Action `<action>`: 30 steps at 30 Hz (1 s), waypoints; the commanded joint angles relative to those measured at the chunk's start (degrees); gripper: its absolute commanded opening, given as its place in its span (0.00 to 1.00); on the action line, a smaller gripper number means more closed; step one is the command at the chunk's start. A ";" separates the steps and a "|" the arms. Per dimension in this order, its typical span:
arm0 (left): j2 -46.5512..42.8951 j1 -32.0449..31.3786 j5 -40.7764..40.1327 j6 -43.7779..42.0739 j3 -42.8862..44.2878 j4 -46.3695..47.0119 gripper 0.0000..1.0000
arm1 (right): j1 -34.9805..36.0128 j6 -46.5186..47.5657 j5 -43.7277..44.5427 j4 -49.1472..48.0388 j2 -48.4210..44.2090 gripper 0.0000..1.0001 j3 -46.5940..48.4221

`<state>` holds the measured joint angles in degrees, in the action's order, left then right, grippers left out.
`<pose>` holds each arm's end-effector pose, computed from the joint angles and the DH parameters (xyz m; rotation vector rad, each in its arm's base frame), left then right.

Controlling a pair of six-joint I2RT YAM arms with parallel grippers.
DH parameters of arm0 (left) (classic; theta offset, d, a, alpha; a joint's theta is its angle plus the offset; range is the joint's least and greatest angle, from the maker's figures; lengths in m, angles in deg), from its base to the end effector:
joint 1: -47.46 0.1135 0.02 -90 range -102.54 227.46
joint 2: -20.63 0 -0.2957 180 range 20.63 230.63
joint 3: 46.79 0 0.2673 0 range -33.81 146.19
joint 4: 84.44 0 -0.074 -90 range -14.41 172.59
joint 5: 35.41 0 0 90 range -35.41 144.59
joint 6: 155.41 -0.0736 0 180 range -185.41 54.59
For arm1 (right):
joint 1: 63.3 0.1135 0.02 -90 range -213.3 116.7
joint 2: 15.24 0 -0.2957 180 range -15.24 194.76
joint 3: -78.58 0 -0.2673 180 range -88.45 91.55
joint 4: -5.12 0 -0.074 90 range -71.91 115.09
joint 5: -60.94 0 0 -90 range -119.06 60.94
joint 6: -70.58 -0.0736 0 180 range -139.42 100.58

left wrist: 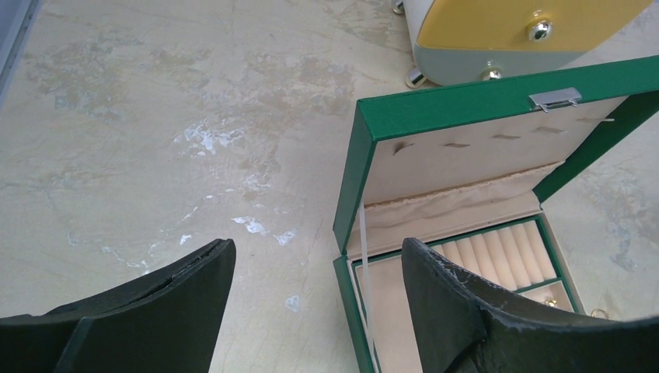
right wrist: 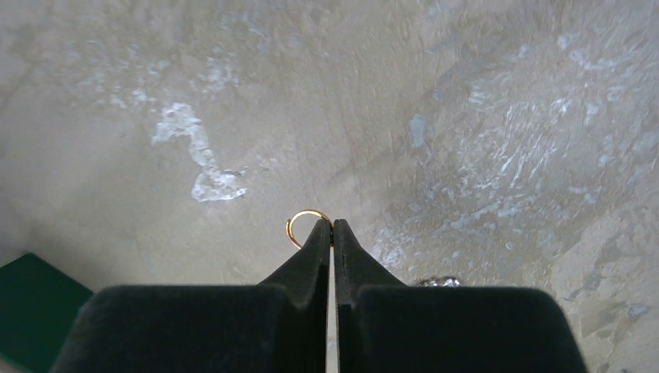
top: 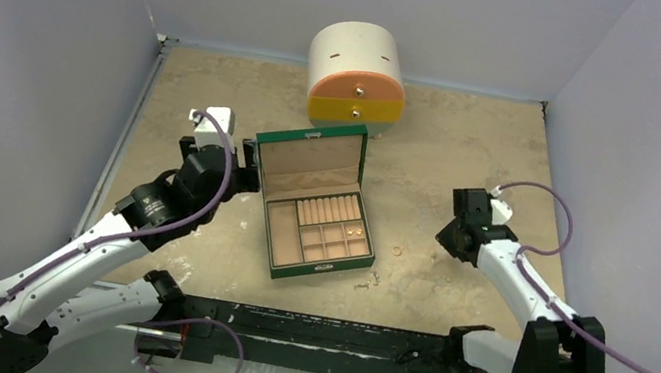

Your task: Organize the mixed jewelry

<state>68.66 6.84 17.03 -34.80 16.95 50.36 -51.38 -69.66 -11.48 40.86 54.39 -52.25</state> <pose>0.1770 -0.0927 0.3406 -0.2136 1.9621 -0.1224 0.2470 0.0294 0.1775 0.9253 2.3076 0.0606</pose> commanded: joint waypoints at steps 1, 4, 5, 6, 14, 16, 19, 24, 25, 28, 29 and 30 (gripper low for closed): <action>-1.76 0.18 2.16 1.57 1.98 1.10 0.79 | -0.23 6.80 0.29 -1.94 -5.37 0.00 3.11; -2.19 0.13 5.23 3.18 3.61 1.19 0.82 | -0.11 9.86 -3.64 -3.11 -8.80 0.00 3.71; -2.19 0.17 6.61 3.67 4.05 1.43 0.83 | 0.00 10.56 -4.59 -3.22 -9.79 0.00 4.08; -2.06 0.18 8.12 4.18 4.52 1.51 0.83 | 0.15 11.40 -5.69 -3.39 -10.80 0.00 4.49; -1.27 0.19 20.80 9.73 5.93 3.86 0.83 | 7.35 14.36 -13.23 -3.83 -13.53 0.00 9.71; -1.27 0.17 23.93 11.43 5.52 5.05 0.81 | 11.01 14.36 -13.13 -4.03 -13.26 0.00 11.33; -1.32 0.19 28.93 13.79 4.22 7.87 0.80 | 14.73 14.63 -15.65 -5.31 -12.65 0.00 12.87; -0.33 0.19 36.13 16.28 2.40 11.98 0.80 | 19.80 15.74 -19.58 -7.76 -12.04 0.00 14.56; -0.13 0.11 37.09 16.61 2.10 12.62 0.79 | 20.83 16.04 -20.06 -7.89 -11.75 0.00 14.85; 0.95 0.16 40.87 17.88 1.19 14.73 0.76 | 23.80 16.40 -21.90 -9.06 -11.19 0.00 15.50; 1.42 0.17 41.84 18.15 0.92 15.24 0.75 | 24.79 16.38 -22.34 -9.62 -11.25 0.00 15.51; 1.92 0.11 42.97 18.73 0.57 15.88 0.74 | 25.68 16.40 -22.79 -10.30 -11.33 0.00 15.57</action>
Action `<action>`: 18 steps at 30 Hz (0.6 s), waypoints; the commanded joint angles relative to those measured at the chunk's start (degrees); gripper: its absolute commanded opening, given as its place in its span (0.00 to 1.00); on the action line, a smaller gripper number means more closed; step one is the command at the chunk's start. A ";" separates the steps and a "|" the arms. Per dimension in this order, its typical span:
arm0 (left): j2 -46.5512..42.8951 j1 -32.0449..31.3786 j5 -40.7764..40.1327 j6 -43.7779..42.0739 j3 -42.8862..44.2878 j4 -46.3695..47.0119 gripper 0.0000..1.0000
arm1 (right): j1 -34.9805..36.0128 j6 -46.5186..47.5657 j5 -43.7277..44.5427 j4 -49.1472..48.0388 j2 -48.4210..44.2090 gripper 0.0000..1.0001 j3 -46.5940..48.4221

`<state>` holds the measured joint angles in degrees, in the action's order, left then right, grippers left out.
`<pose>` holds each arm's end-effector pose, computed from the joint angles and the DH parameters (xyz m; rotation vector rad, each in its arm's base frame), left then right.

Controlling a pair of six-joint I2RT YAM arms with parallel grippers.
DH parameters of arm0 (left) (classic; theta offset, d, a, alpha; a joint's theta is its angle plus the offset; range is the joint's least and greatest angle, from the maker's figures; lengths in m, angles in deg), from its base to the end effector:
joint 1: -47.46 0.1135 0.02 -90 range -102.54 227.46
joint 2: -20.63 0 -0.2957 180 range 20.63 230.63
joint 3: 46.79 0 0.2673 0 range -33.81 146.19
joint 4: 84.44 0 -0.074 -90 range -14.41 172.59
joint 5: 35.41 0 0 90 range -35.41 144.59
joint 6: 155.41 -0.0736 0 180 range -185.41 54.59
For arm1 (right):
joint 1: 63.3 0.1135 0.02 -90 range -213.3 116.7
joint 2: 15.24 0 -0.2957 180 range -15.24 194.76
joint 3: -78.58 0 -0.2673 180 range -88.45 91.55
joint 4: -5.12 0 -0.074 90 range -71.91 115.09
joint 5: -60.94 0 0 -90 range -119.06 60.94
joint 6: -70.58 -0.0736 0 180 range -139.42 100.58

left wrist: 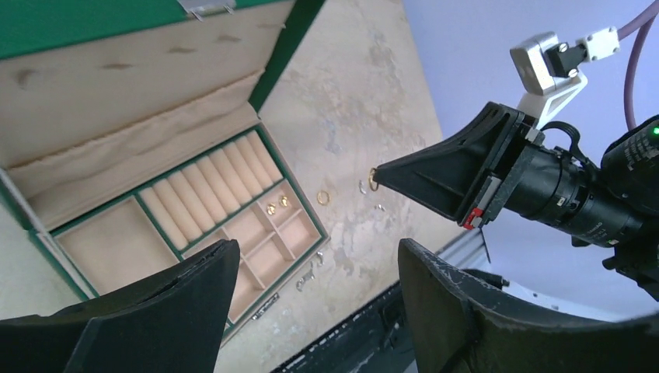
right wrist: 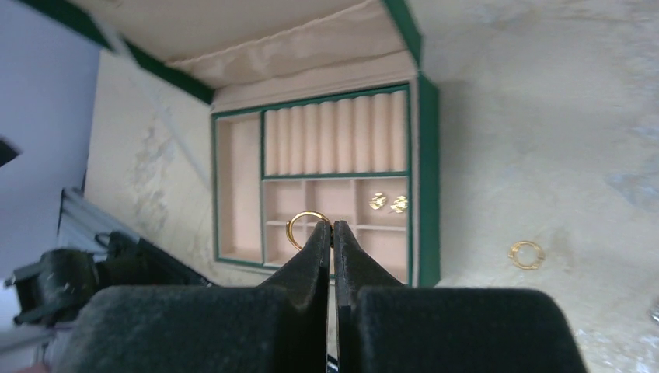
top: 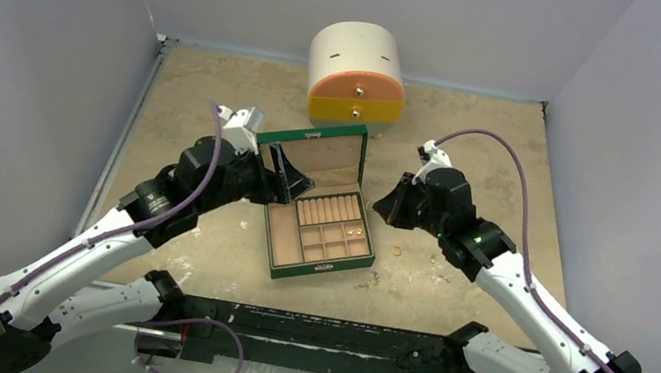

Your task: Organize the mixed jewelry

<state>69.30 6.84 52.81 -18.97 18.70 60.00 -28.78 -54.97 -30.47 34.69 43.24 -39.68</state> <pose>0.1687 -0.1417 0.3655 -0.1254 2.0230 -0.9777 0.2170 0.1514 0.3154 0.0029 2.1233 0.7785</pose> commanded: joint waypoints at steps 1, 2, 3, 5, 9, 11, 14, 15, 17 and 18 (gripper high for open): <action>1.81 0.18 8.18 3.29 -1.45 6.83 0.73 | 3.96 1.71 -4.31 -4.75 -0.28 0.00 3.19; 2.27 0.14 8.88 3.57 -1.71 7.26 0.73 | 4.54 1.71 -4.71 -5.08 -0.25 0.00 3.44; 2.77 0.11 9.57 3.77 -2.06 7.68 0.71 | 5.04 1.71 -5.38 -5.43 -0.10 0.00 3.76; 3.60 0.14 11.04 4.06 -2.85 8.79 0.68 | 6.11 1.66 -6.87 -5.94 0.45 0.00 4.61; 5.09 0.16 13.93 4.60 -3.66 10.48 0.60 | 7.66 0.98 -9.30 -7.68 1.08 0.00 5.80; 5.54 0.12 14.78 4.75 -4.16 11.24 0.58 | 8.34 0.99 -9.71 -8.06 1.43 0.00 6.34; 5.82 0.13 15.91 5.45 -5.01 12.83 0.54 | 8.92 1.12 -10.07 -8.21 1.95 0.00 7.30; 5.95 0.15 16.24 5.84 -5.18 13.27 0.54 | 9.17 1.10 -10.36 -8.25 2.11 0.00 7.64; 6.00 0.18 17.02 6.62 -5.61 14.49 0.52 | 9.61 1.21 -10.87 -8.11 2.52 0.00 8.47; 6.00 0.16 17.33 7.01 -5.79 15.15 0.52 | 9.87 1.20 -10.85 -7.89 2.75 0.00 8.93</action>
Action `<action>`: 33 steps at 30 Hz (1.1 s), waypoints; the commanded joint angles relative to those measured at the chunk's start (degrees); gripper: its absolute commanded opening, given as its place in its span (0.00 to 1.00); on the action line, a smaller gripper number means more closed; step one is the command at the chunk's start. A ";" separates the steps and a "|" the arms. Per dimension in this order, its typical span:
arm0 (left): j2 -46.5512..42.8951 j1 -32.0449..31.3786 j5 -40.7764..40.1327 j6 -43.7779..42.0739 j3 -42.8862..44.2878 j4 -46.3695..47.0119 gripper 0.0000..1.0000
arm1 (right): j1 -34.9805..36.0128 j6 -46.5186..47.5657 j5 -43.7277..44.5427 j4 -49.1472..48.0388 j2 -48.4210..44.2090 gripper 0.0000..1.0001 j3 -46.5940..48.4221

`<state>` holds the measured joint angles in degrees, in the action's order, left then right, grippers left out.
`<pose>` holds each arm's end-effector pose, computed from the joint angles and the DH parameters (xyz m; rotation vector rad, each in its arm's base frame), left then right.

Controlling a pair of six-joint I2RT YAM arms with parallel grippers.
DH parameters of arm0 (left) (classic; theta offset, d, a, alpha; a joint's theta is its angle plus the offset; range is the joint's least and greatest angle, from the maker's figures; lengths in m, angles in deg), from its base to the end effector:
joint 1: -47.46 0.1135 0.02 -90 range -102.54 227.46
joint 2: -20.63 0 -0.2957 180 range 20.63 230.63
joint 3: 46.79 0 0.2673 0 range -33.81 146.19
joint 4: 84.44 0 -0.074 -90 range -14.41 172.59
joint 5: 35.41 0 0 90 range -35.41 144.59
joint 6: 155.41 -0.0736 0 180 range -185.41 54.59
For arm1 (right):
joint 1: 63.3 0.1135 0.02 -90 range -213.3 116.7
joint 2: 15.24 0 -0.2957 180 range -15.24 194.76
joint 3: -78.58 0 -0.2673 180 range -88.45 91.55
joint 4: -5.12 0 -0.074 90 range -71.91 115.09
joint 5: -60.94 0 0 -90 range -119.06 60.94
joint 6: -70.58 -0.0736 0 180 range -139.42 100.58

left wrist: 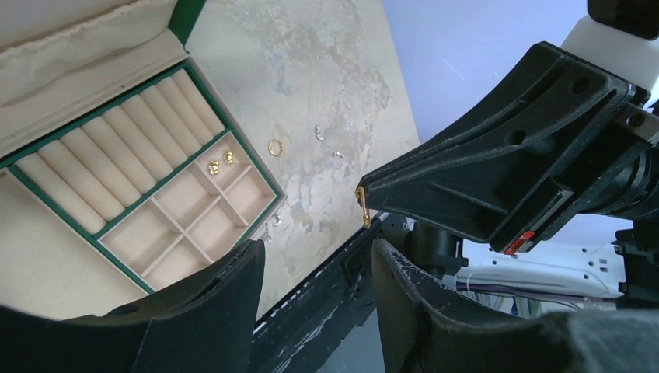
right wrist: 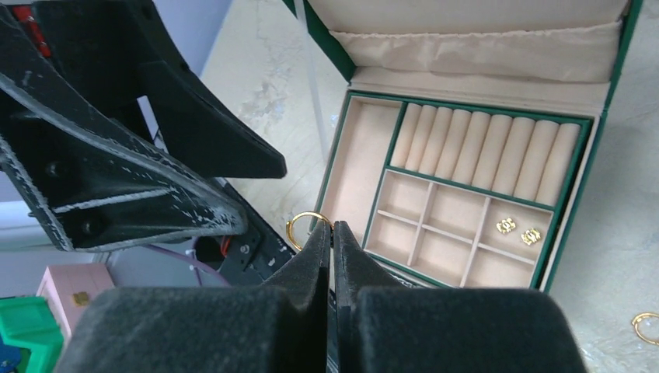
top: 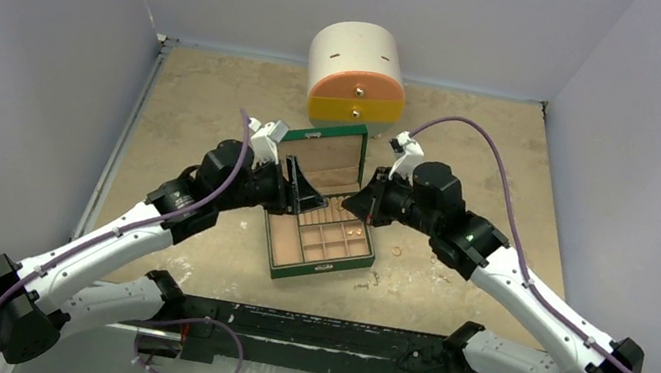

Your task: Organize the mixed jewelry

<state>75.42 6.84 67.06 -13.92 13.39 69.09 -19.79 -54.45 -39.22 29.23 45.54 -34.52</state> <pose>0.1807 -0.1759 0.3277 -0.0431 2.1537 -1.2243 0.1946 0.2027 0.3548 -0.2810 2.0157 1.0739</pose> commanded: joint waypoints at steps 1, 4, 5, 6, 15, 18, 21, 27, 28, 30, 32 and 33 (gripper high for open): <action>-0.09 0.19 3.46 2.37 -0.53 6.75 0.51 | 1.22 0.76 -1.96 -2.17 0.67 0.00 4.24; 0.04 0.14 4.62 3.19 -0.49 8.04 0.48 | 2.27 0.87 -1.26 -2.05 0.92 0.00 4.82; 0.08 0.17 5.07 3.46 -0.52 8.51 0.47 | 2.55 0.89 -1.13 -2.08 1.05 0.00 5.03; 0.13 0.15 5.49 3.69 -0.55 8.87 0.47 | 2.77 0.86 -0.98 -2.08 1.22 0.00 5.16; 0.39 0.16 7.12 4.71 -0.90 9.78 0.40 | 4.54 1.08 1.09 -2.88 1.27 0.00 5.65; 0.54 0.15 7.51 4.91 -1.01 10.13 0.37 | 4.87 1.15 1.55 -3.00 1.16 0.00 5.54; 0.54 0.16 7.97 5.03 -0.97 10.38 0.33 | 5.09 1.09 1.95 -3.44 0.85 0.00 5.33; 0.67 0.13 8.51 5.54 -1.65 11.29 0.25 | 5.27 0.65 3.29 -3.40 0.30 0.00 5.05; 0.67 0.16 8.53 5.55 -1.67 11.43 0.24 | 5.27 0.52 3.60 -3.38 0.04 0.00 4.92; 0.62 0.18 8.54 5.60 -1.72 11.45 0.22 | 5.36 0.33 4.13 -3.55 -0.40 0.00 4.68; 0.42 0.14 8.54 5.64 -1.76 11.46 0.20 | 5.32 0.27 4.38 -3.68 -0.64 0.00 4.52; 0.41 0.16 8.46 5.72 -1.80 11.41 0.19 | 5.38 0.24 4.48 -3.67 -0.73 0.00 4.45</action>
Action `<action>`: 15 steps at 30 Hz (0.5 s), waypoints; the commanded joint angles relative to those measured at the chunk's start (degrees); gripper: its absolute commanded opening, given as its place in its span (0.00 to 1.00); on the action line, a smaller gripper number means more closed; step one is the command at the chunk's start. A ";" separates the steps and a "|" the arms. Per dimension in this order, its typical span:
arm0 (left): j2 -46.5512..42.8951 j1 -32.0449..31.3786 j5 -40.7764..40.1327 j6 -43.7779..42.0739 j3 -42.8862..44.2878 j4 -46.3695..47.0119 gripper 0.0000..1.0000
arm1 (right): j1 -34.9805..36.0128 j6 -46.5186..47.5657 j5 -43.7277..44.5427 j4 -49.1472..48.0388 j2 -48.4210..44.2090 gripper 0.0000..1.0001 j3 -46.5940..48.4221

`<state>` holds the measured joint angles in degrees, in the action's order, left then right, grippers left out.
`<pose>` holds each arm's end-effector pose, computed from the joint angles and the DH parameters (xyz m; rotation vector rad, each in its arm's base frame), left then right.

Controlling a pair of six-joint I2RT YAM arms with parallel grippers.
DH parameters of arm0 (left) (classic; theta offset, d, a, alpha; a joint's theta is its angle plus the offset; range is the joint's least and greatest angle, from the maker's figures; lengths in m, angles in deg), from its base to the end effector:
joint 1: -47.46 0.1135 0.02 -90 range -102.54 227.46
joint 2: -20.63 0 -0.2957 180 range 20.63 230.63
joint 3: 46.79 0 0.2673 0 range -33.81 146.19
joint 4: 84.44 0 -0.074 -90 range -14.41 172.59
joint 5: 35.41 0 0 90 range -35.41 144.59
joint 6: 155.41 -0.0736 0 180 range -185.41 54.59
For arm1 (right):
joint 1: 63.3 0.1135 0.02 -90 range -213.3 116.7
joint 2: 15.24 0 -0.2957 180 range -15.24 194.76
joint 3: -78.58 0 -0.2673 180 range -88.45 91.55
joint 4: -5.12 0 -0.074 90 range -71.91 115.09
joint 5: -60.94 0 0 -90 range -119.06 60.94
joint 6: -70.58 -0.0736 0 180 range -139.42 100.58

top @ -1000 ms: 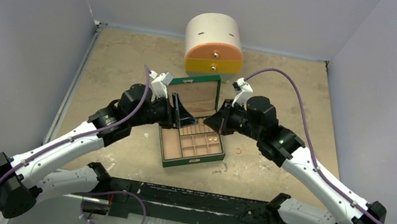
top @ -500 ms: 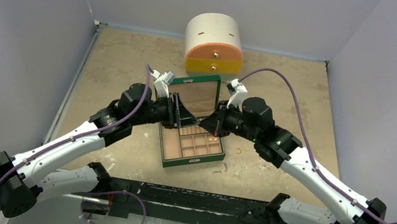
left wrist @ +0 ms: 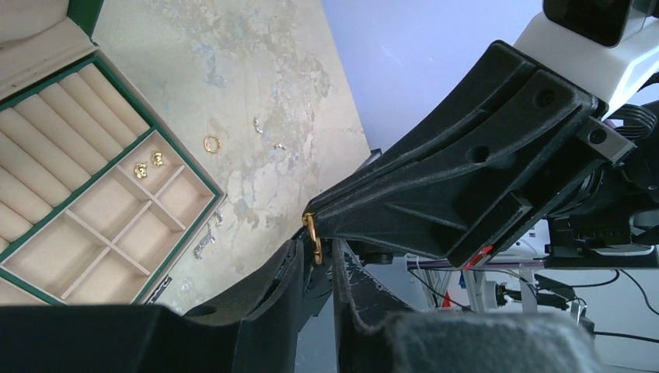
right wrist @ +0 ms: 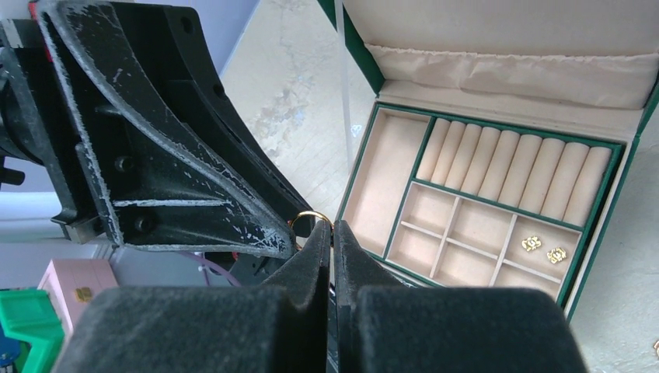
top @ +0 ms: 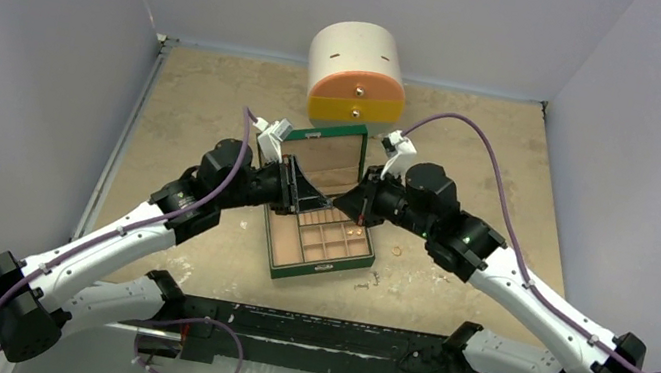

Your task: Organize the mixed jewelry

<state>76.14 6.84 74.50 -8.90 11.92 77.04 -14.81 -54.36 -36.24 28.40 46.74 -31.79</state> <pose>0.1792 -0.1867 0.3343 -0.0117 2.1053 -1.4358 0.1837 0.2215 0.3705 -0.3298 1.9705 1.1009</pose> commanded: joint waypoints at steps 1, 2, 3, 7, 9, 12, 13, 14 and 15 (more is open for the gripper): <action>-0.31 0.18 1.02 0.68 -0.37 3.49 0.17 | 0.46 0.14 1.48 -2.88 -1.94 0.00 1.69; -0.27 0.11 1.02 0.70 -0.35 3.36 0.15 | 0.46 0.12 1.38 -2.92 -2.02 0.00 1.58; -0.24 0.15 1.02 0.75 -0.38 3.43 0.13 | 0.51 0.03 1.34 -2.92 -2.03 0.00 1.58; -0.22 0.19 0.93 0.93 -0.41 3.82 0.05 | 0.58 0.02 0.73 -3.48 -2.12 0.00 1.29; -0.07 0.14 0.93 1.05 -0.32 4.13 0.02 | 0.80 0.18 0.36 -3.75 -2.12 0.00 1.27; 0.04 0.17 0.93 1.19 -0.29 4.41 0.00 | 0.99 0.56 -0.30 -4.22 -2.20 0.00 1.20; 0.00 0.13 0.93 1.23 -0.31 4.40 0.00 | 1.07 0.65 -0.43 -4.35 -2.27 0.00 1.21; 0.04 0.11 0.93 1.28 -0.34 4.40 0.00 | 1.16 0.71 -0.58 -4.55 -2.36 0.00 1.10; 0.04 0.13 0.93 1.24 -0.39 4.44 0.00 | 1.23 0.74 -0.76 -4.81 -2.53 0.00 1.01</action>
<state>76.14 6.84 75.00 -7.89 11.66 78.29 -14.48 -54.29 -35.65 27.98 45.75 -31.79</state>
